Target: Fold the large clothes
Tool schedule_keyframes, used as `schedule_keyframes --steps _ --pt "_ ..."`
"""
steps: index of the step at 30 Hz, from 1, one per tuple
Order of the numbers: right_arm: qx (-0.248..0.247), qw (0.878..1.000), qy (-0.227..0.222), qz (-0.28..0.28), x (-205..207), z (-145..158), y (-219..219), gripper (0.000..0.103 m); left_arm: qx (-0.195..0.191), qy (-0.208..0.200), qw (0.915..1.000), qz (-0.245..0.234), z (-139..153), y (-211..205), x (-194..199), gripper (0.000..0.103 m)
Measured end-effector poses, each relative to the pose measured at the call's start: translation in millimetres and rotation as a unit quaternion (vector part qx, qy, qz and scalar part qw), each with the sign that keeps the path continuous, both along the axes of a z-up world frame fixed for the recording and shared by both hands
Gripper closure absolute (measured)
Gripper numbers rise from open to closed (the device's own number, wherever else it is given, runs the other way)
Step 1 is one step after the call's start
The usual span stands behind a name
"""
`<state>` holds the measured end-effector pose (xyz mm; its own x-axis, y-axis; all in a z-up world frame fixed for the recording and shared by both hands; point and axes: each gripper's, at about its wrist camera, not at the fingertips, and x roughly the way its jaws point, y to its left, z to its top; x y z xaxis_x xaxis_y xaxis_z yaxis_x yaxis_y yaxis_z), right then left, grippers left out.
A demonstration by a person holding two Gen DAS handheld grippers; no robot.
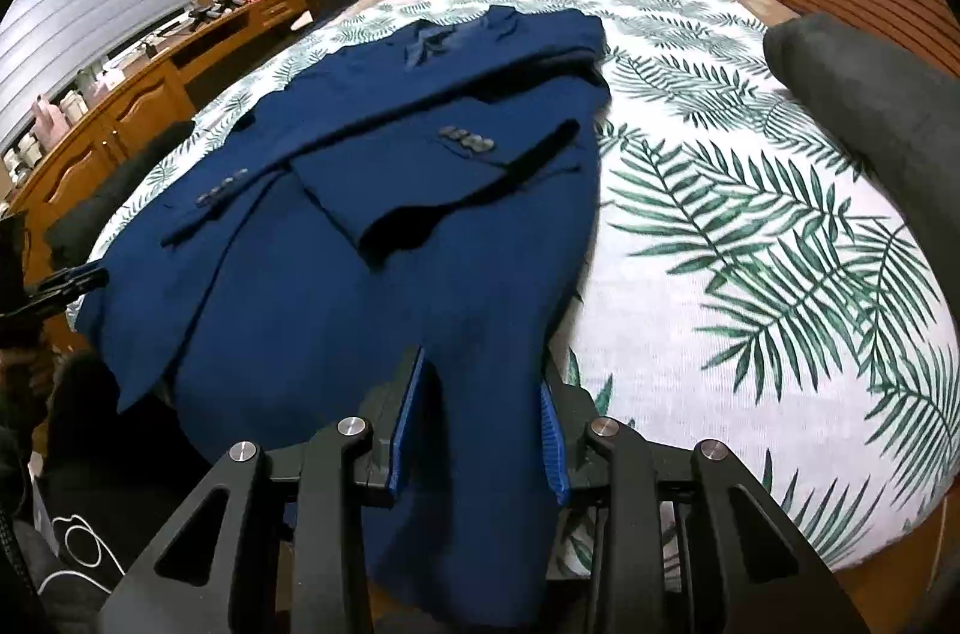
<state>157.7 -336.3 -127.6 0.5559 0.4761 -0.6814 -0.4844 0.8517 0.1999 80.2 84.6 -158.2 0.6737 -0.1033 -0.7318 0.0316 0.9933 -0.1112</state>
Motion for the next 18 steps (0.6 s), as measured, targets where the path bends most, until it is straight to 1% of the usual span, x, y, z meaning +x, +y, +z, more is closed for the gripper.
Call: schedule_keyframes --steps 5,6,7,8,10,12,18 --pt "-0.013 1.000 0.006 0.006 4.1 1.2 9.1 0.068 -0.008 -0.003 1.0000 -0.002 -2.0 1.4 -3.8 0.055" --pt "-0.009 1.000 0.005 0.011 4.5 2.8 12.1 0.068 -0.008 -0.003 0.9999 -0.005 -2.1 0.5 -4.7 0.061" --pt "-0.006 1.000 0.004 0.018 4.2 3.8 15.4 0.077 -0.008 -0.001 0.9999 -0.013 -2.2 -1.6 -4.9 0.081" --pt "-0.004 1.000 0.000 0.022 3.6 5.4 18.7 0.084 -0.004 -0.002 0.9999 -0.012 -1.3 -2.2 -4.9 0.084" --pt "0.009 1.000 -0.004 0.027 5.0 7.3 20.2 0.085 -0.015 -0.001 0.9998 -0.014 1.1 -0.4 -4.3 0.088" --pt "0.019 0.999 -0.002 0.027 7.4 8.3 21.8 0.085 -0.020 -0.003 0.9997 -0.013 3.0 1.6 -4.1 0.088" --pt "0.013 1.000 0.012 0.023 14.4 -1.1 28.5 0.085 -0.039 0.006 0.9992 -0.010 -3.4 7.6 -1.0 0.088"
